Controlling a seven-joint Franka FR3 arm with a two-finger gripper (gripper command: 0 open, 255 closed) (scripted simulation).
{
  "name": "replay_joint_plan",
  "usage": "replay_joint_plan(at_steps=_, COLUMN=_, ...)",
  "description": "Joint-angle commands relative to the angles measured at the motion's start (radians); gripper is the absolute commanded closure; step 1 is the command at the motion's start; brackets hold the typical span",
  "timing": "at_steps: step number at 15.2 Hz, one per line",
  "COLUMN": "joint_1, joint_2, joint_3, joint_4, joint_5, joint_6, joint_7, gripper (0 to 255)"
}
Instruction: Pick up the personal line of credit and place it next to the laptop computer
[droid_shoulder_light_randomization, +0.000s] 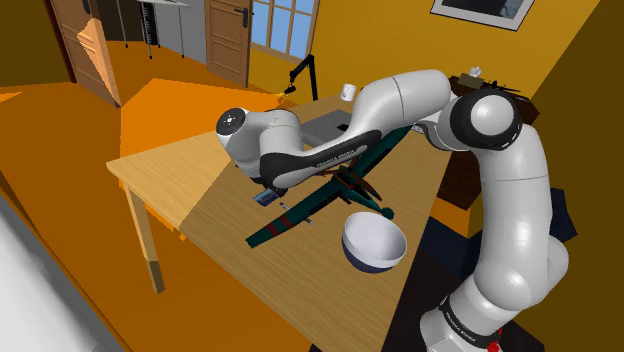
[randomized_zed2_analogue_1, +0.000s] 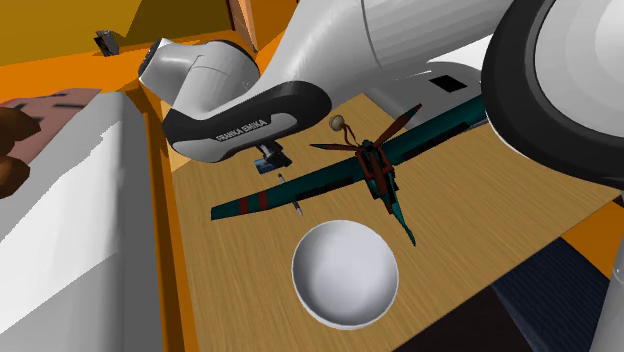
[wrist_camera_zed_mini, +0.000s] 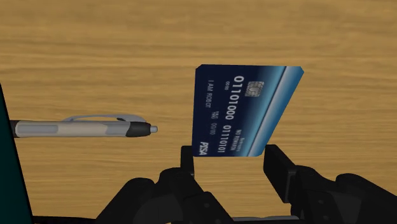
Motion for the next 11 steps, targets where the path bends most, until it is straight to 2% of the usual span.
replay_joint_plan(at_steps=1, joint_1=0.000, joint_2=0.000, joint_3=0.000, joint_4=0.000, joint_5=0.000, joint_6=0.000, joint_7=0.000, gripper=255)
replay_joint_plan(at_steps=11, joint_1=-0.014, joint_2=-0.057, joint_3=0.033, joint_4=0.038, joint_5=0.046, joint_6=-0.057, joint_7=-0.058, gripper=255)
